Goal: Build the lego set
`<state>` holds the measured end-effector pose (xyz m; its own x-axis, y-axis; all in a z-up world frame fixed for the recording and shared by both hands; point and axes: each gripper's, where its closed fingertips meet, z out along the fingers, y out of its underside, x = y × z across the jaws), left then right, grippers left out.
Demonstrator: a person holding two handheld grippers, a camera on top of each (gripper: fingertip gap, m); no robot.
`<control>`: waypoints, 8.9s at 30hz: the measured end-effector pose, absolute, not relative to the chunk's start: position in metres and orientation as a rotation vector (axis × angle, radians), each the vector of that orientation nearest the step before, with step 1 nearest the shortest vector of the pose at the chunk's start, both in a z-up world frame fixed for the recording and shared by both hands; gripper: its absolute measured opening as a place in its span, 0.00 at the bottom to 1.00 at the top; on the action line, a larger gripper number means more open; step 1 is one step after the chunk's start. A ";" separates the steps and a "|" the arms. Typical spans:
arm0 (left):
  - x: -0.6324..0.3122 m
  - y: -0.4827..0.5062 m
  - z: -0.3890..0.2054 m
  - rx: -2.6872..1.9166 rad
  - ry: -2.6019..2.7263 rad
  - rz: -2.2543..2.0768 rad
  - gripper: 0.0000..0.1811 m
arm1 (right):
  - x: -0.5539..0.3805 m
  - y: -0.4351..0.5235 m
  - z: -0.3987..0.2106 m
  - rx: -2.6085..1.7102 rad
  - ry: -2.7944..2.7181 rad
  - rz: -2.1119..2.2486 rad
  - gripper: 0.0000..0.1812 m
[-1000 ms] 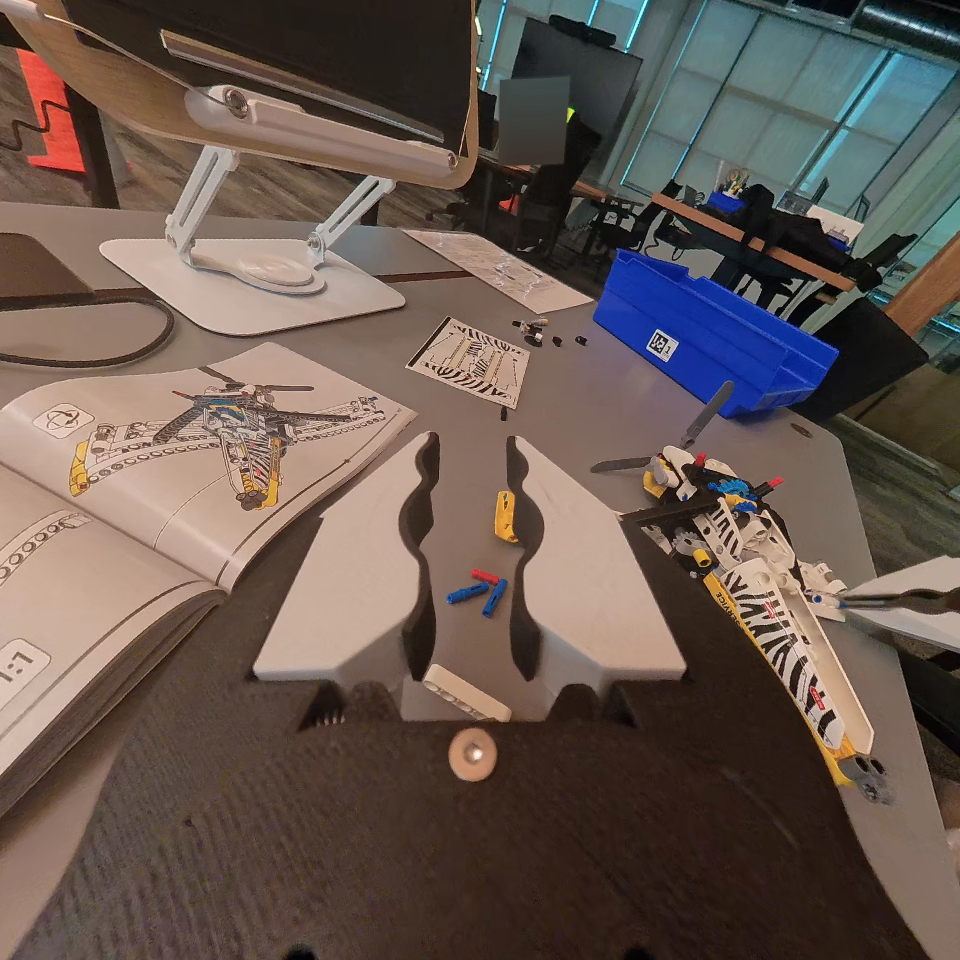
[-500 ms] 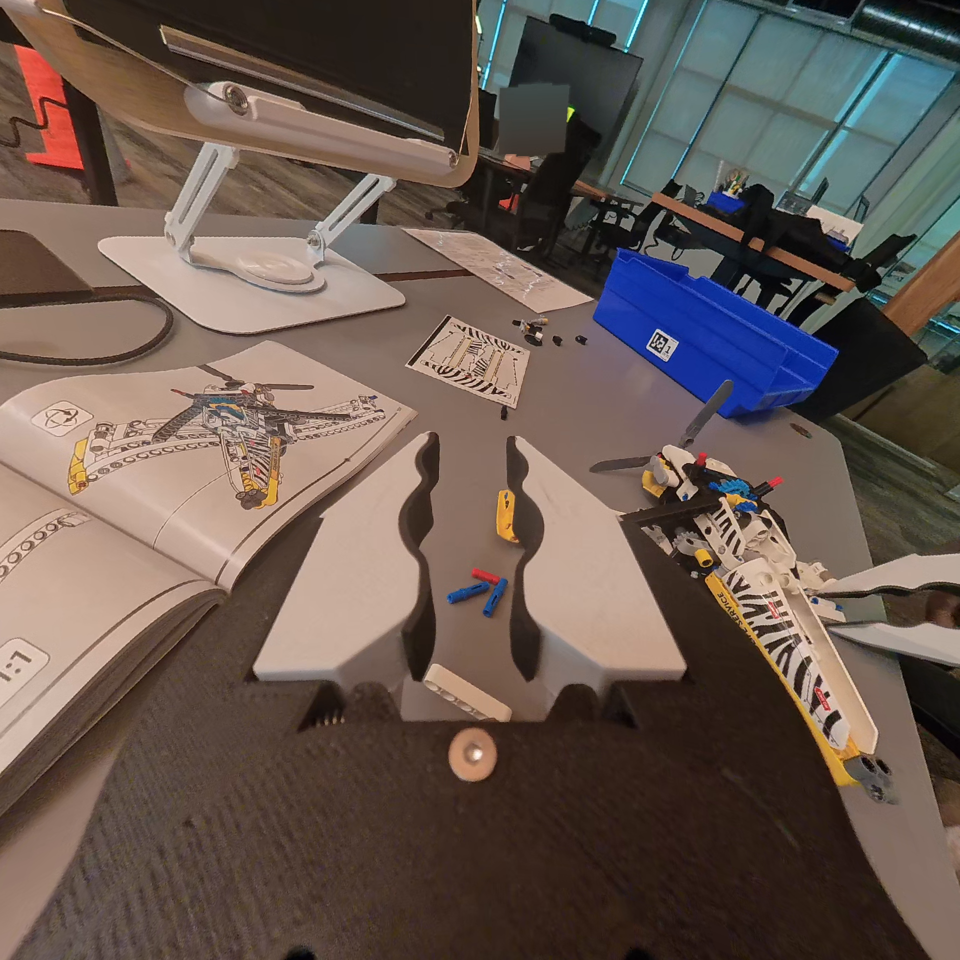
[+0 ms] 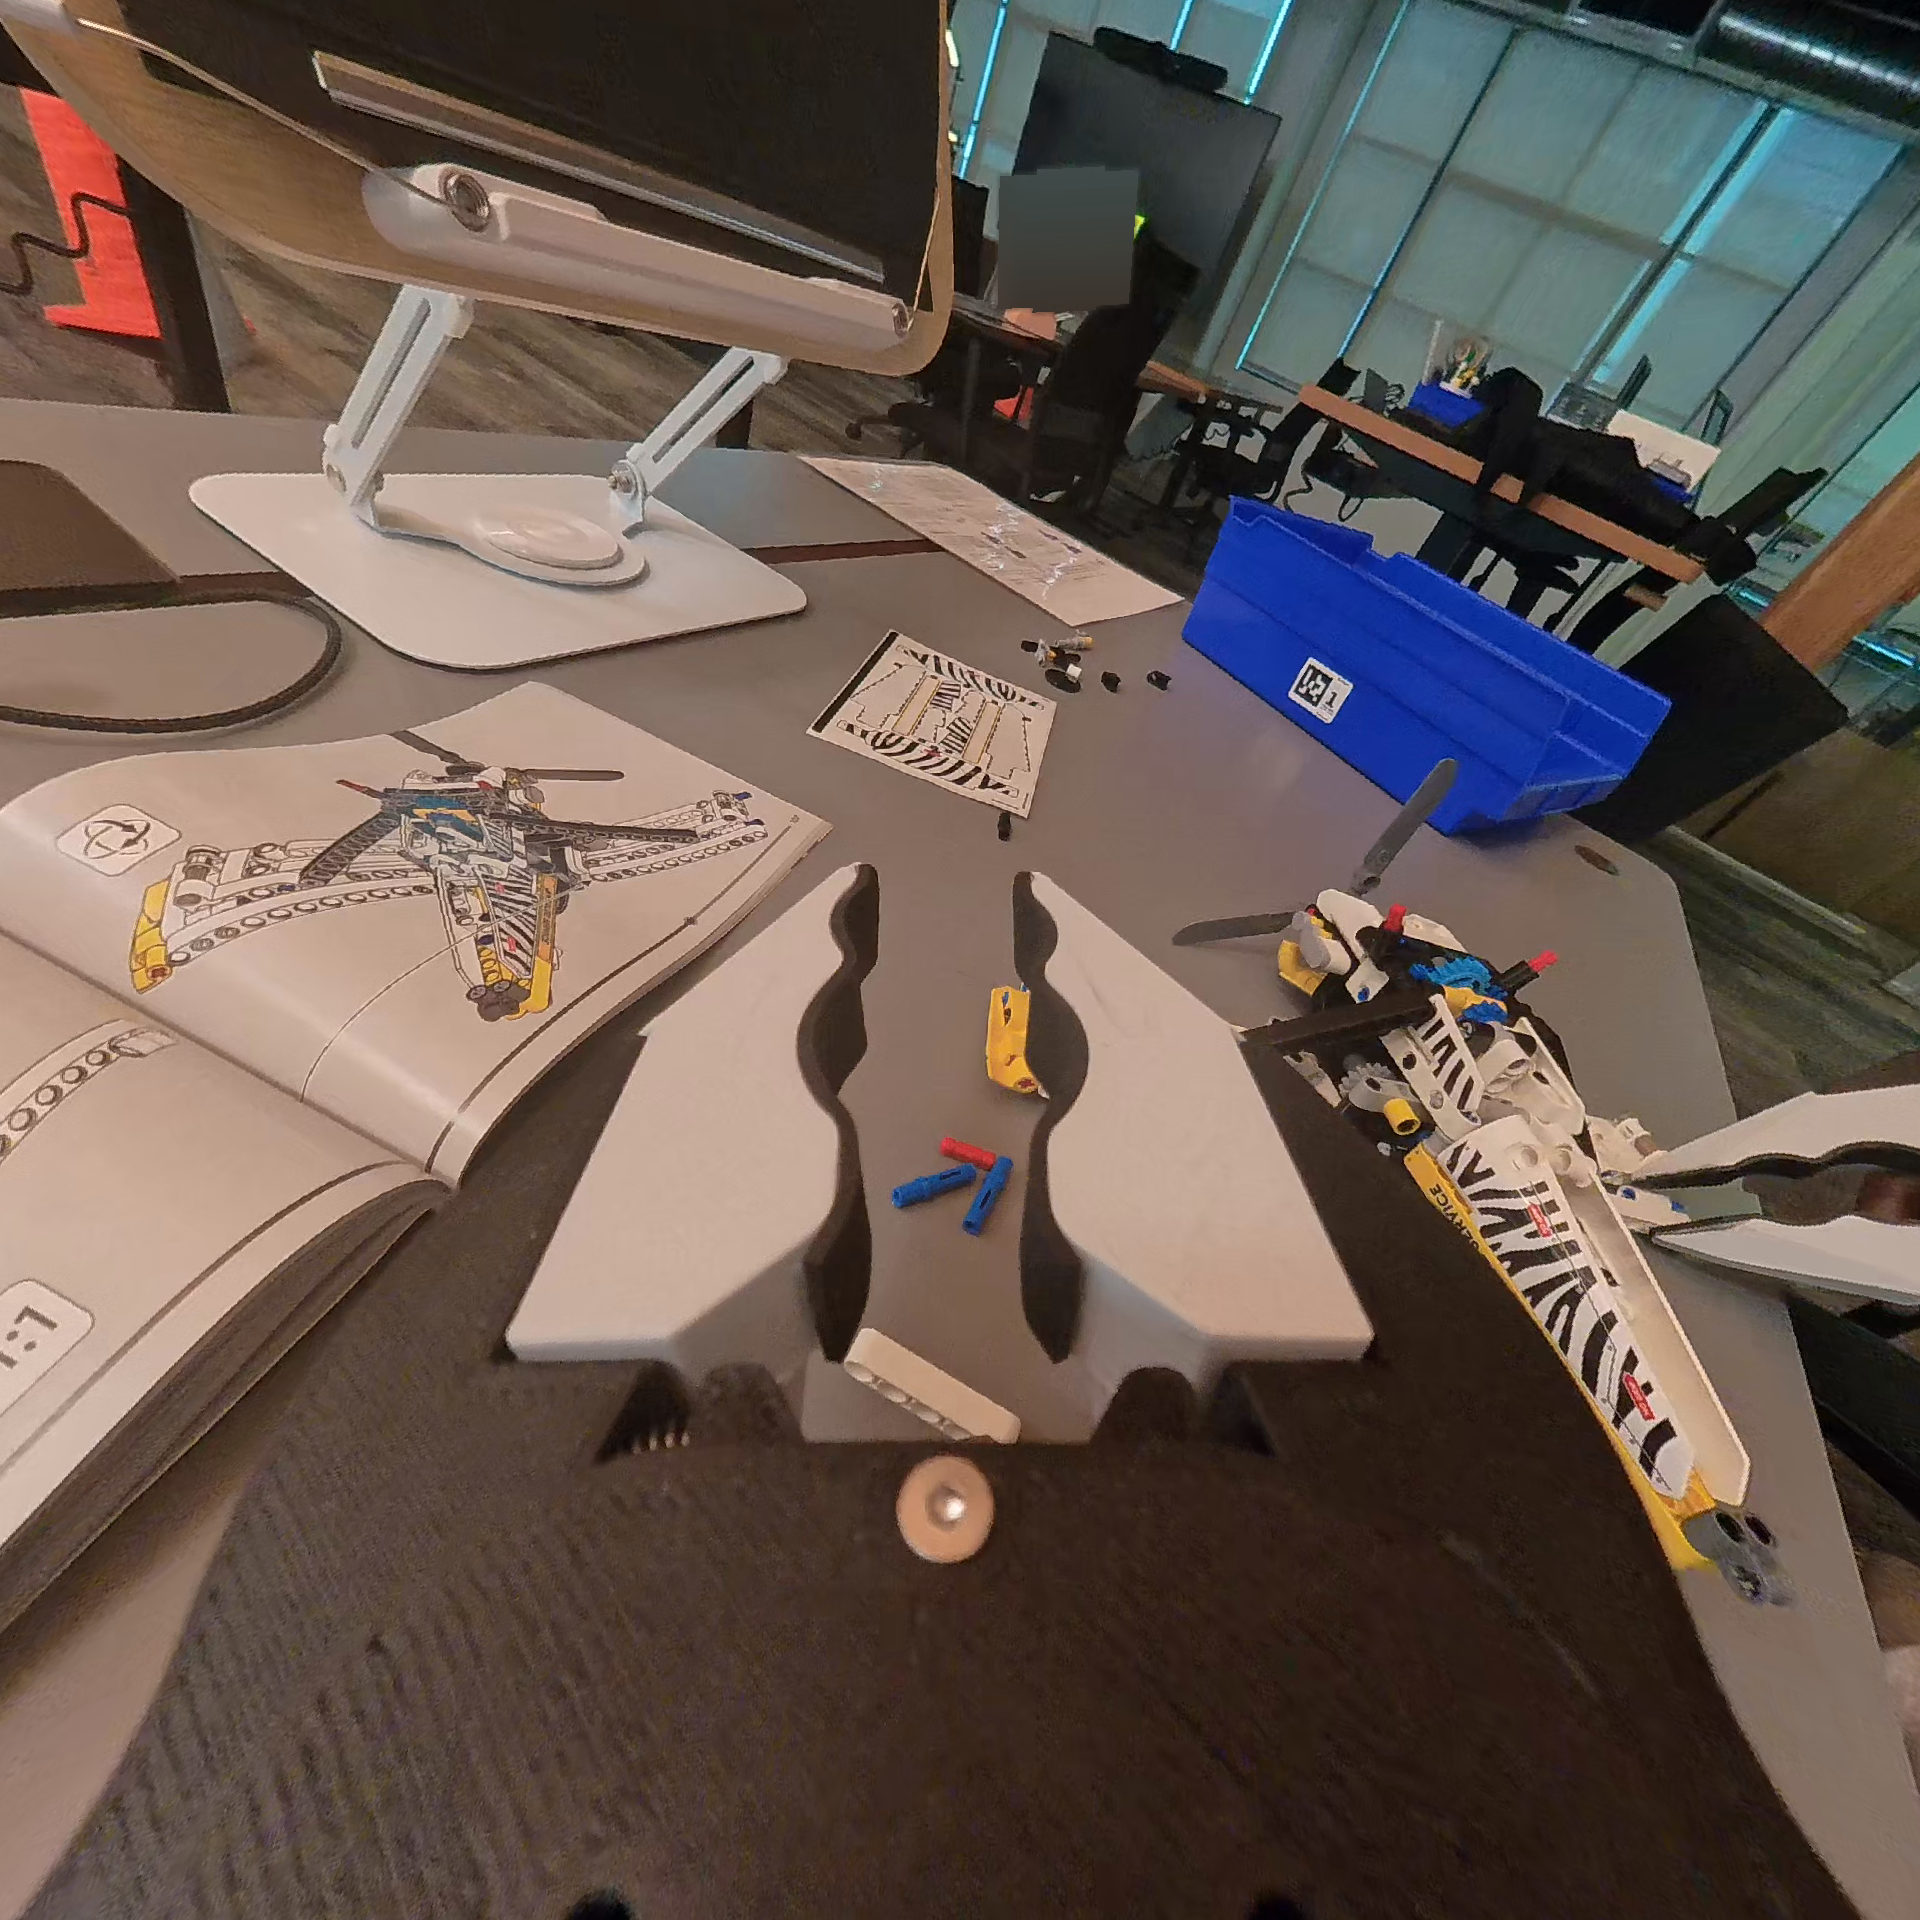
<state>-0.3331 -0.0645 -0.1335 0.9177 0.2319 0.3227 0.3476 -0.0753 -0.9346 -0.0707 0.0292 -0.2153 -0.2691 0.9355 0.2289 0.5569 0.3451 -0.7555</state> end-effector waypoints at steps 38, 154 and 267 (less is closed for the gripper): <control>-0.332 -0.064 -0.134 -1.664 -0.449 -0.109 0.13 | -0.071 0.033 -0.207 -1.439 -1.829 0.880 0.04; -0.334 -0.064 -0.136 -1.661 -0.475 -0.171 0.14 | -0.099 0.120 -0.146 -1.395 -1.388 1.019 0.18; -0.316 -0.049 -0.140 -1.672 -0.411 -0.247 0.15 | -0.116 0.186 -0.143 -1.456 -1.160 0.900 0.24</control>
<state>-0.3158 -0.0491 -0.1398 0.9114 0.1250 0.3920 0.4049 -0.1028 -0.9086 -0.1157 0.1858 -0.1428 0.2552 0.9660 0.0406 0.2008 -0.0119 -0.9796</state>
